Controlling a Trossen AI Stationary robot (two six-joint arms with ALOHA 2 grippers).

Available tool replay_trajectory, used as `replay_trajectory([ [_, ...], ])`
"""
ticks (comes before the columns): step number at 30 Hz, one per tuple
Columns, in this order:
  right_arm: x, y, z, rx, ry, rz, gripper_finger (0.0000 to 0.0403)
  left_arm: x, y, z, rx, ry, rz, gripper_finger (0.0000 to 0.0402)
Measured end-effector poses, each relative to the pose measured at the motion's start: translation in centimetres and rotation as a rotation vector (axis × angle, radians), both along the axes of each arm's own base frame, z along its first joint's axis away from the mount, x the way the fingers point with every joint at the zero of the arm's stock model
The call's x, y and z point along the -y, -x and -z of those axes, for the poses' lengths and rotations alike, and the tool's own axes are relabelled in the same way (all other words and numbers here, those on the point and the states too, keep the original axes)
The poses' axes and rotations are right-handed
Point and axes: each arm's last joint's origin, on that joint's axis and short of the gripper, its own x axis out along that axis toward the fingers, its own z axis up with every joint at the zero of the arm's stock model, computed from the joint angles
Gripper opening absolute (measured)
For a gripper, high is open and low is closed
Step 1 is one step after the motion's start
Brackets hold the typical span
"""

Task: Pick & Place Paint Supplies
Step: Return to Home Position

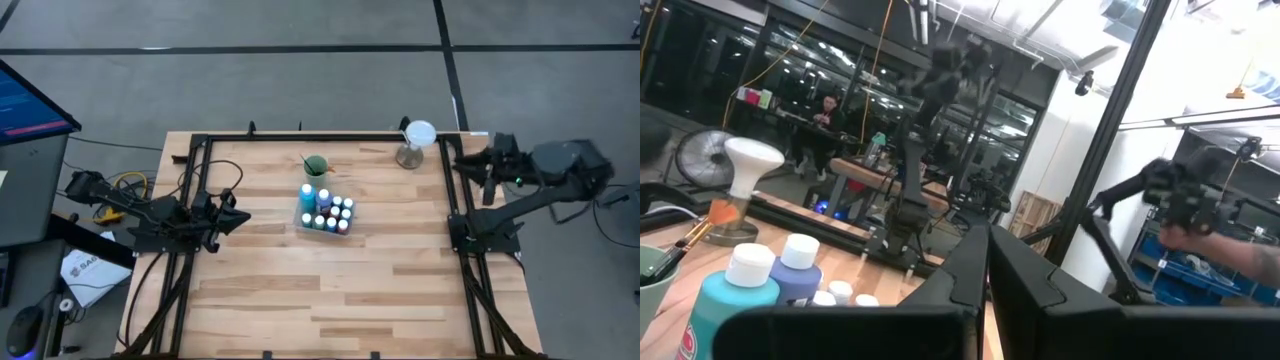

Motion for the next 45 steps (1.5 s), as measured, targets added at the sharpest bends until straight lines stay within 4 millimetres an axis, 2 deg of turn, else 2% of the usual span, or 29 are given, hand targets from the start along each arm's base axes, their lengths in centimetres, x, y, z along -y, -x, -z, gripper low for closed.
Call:
replay_trajectory([
  [4, 0.1, 0.3, 5.0, 0.088, -0.031, 0.007, 0.0092, 0.0, 0.0, 0.0, 0.000, 0.000, 0.000, 0.0008],
  [8, -0.1, -0.2, 9.2, 0.186, -0.064, -0.016, 0.0091, 0.0, 0.0, 0.0, -0.001, 0.000, 0.000, 0.0008],
  [15, -0.7, -1.5, 14.2, 0.380, -0.101, -0.115, 0.0091, 0.0, 0.0, 0.0, -0.001, -0.001, 0.000, 0.0008],
  [19, -1.2, -2.5, 16.2, 0.386, -0.108, -0.167, 0.0091, 0.0, 0.0, 0.0, -0.001, 0.000, 0.000, 0.0008],
  [24, -1.8, -3.5, 17.5, 0.410, -0.107, -0.269, 0.0091, 0.0, 0.0, 0.0, 0.004, 0.001, 0.000, 0.0008],
  [28, -2.3, -4.0, 17.6, 0.491, -0.118, -0.391, 0.0086, 0.0, 0.0, -0.1, 0.007, 0.002, 0.000, 0.0008],
  [33, -2.6, -4.7, 19.4, 0.471, -0.113, -0.421, 0.0066, 0.0, 0.0, -0.1, 0.007, 0.002, 0.000, 0.0008],
  [41, -3.1, -6.0, 23.7, 0.437, -0.121, -0.446, 0.0034, 0.0, 0.0, -0.1, 0.007, 0.002, 0.000, 0.0008],
  [45, -3.2, -6.1, 23.9, 0.409, -0.101, -0.473, 0.0006, 0.0, 0.0, -0.1, 0.008, 0.003, -0.001, 0.0008],
])
